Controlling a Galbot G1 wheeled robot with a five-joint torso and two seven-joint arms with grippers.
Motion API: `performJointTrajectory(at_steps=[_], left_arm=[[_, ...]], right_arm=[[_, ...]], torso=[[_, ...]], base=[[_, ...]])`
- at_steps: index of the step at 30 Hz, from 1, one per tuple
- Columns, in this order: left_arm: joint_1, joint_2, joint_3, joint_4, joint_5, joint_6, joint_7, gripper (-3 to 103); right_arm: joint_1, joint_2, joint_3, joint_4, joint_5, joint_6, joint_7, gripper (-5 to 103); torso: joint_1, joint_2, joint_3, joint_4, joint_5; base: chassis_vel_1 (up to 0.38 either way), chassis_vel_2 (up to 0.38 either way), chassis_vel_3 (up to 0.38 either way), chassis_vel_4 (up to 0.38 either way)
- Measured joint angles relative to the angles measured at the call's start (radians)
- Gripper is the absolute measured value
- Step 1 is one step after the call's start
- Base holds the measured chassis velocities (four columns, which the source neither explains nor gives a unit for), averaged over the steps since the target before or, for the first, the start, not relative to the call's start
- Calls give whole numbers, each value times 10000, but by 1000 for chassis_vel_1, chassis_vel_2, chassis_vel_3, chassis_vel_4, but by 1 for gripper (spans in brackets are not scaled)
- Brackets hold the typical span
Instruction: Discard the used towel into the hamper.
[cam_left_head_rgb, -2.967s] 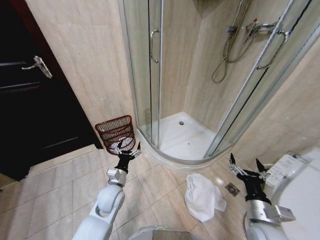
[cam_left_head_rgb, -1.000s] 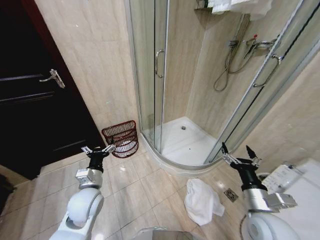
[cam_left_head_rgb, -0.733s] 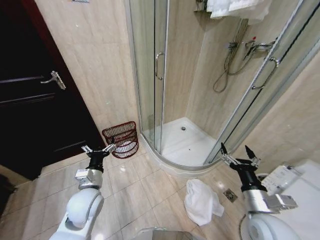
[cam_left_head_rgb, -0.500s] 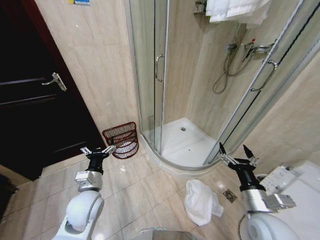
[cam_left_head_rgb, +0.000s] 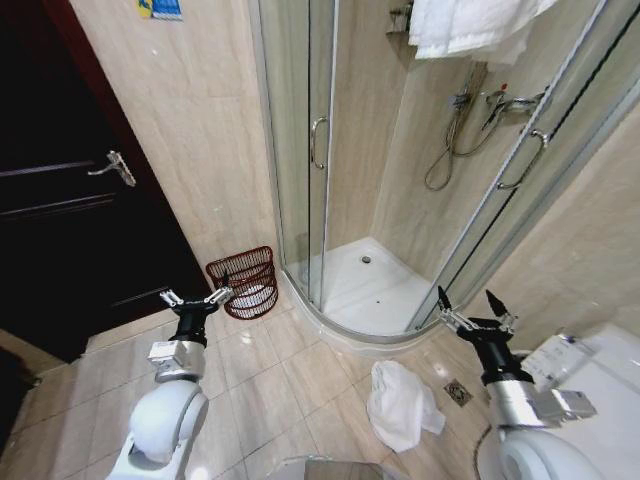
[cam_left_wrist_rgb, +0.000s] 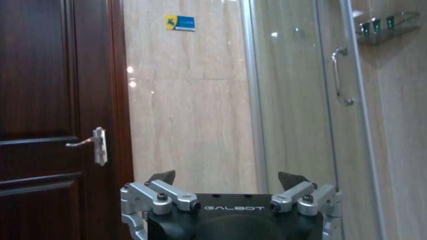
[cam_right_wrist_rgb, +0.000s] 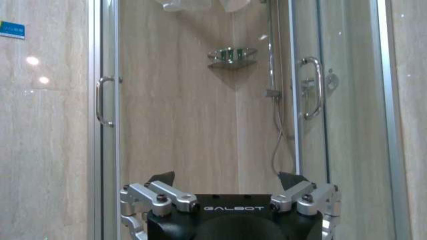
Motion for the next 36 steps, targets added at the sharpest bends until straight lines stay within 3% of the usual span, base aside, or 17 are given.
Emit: performJointTrajectory(at_steps=[12, 36], left_arm=[[-169, -177, 168, -69, 312, 19, 447, 100], [-766, 263, 112, 430, -157, 86, 814, 100]], right_arm=[[392, 238, -103, -53, -109, 124, -89, 100], [923, 361, -79, -123, -403, -132, -119, 100]], torso=[[252, 580, 334, 0, 0], [799, 1804, 1003, 1, 0]], base=[[0, 0, 0, 0], [0, 0, 0, 0]])
